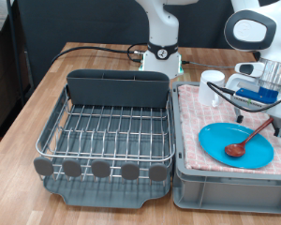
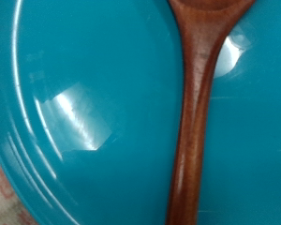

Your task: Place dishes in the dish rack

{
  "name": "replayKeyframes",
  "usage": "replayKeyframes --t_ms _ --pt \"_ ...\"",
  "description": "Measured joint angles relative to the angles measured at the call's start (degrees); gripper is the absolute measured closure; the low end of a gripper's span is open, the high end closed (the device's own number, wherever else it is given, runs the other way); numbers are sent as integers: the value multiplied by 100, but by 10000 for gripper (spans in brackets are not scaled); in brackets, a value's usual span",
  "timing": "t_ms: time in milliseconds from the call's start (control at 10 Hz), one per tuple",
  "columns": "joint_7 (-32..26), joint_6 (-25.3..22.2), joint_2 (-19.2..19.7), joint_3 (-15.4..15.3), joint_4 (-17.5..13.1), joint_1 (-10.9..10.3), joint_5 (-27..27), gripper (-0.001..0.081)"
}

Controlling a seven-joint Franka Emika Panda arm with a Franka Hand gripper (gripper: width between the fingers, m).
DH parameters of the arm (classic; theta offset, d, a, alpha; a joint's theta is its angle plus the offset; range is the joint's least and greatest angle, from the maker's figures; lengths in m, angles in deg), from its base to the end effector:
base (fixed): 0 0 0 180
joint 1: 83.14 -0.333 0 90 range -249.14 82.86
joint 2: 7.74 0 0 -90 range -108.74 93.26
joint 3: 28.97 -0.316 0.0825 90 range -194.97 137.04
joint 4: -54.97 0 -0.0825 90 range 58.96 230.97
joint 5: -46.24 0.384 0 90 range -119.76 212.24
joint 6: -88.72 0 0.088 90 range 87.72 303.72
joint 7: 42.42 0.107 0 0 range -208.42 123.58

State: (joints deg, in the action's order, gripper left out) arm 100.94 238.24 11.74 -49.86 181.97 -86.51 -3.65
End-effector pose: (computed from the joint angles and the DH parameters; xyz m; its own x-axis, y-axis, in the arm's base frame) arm 0.4977 0.2435 0.2366 0.1678 -0.9587 0.2298 -0.9345 -0.2289 -0.2726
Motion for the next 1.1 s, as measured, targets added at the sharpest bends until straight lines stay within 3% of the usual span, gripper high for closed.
replayKeyframes --t_ms 900,1000,1100 --pt "645 89 229 228 -3 -125 -480 4" --pt "655 89 231 254 -4 -143 -521 212" --pt "661 97 231 278 -5 -157 -547 212"
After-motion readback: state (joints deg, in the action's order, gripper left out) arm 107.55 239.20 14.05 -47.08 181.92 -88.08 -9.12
